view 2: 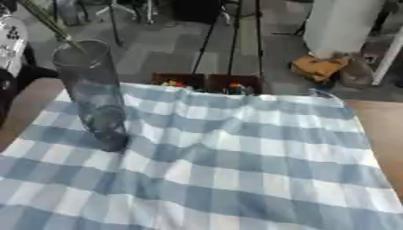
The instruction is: Arrange flowers into the vase.
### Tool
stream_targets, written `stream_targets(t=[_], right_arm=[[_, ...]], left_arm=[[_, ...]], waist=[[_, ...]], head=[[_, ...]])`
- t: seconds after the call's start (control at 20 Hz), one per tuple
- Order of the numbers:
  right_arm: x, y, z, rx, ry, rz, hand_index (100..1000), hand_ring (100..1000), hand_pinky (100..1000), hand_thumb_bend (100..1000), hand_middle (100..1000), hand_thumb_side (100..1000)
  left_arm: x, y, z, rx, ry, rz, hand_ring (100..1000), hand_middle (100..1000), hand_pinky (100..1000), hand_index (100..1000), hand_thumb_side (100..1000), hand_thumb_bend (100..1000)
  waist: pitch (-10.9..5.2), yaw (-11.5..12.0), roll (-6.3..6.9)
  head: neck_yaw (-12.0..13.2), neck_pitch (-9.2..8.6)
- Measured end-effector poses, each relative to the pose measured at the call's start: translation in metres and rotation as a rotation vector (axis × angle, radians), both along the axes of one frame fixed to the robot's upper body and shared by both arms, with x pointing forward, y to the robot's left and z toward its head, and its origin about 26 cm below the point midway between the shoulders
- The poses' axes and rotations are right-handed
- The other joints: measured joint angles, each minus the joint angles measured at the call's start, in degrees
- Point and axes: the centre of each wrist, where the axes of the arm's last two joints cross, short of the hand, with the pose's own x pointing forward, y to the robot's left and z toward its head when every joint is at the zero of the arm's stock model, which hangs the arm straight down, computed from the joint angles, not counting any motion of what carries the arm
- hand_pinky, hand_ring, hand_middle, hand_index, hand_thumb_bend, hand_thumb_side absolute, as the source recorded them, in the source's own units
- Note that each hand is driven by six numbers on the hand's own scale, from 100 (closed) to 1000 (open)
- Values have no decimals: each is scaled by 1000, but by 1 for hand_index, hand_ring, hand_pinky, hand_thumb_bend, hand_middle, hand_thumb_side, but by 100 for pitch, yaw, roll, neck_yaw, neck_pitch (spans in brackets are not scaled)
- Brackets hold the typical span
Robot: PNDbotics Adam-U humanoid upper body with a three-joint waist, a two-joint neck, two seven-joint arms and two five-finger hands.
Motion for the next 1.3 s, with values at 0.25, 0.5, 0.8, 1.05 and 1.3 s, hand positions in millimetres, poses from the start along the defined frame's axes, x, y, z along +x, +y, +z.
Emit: stream_targets(t=[0.25,0.5,0.8,1.05,1.3], right_arm=[[1,-1,0,-2,-5,1,764,565,779,100,476,1000],[2,-3,0,-7,-7,-1,764,564,778,100,475,1000],[3,-4,-1,-8,-10,-2,764,564,775,100,474,1000],[3,-5,-3,-9,-8,-4,764,564,776,100,474,1000],[4,-6,-3,-8,-6,-6,765,564,777,100,473,1000]], left_arm=[[2,1,-1,29,-9,11,100,100,100,106,679,100],[4,2,-3,44,-11,19,100,100,100,107,681,100],[9,5,-6,54,1,33,100,100,100,106,690,100],[16,8,-12,57,40,53,100,100,100,105,709,100],[25,13,-19,48,92,79,100,100,100,107,756,100]], waist=[[63,-12,-30],[126,-34,-45],[188,-57,-58],[211,-72,-62],[212,-82,-59]], head=[[27,-67],[37,-124],[74,-197],[89,-216],[90,-216]])
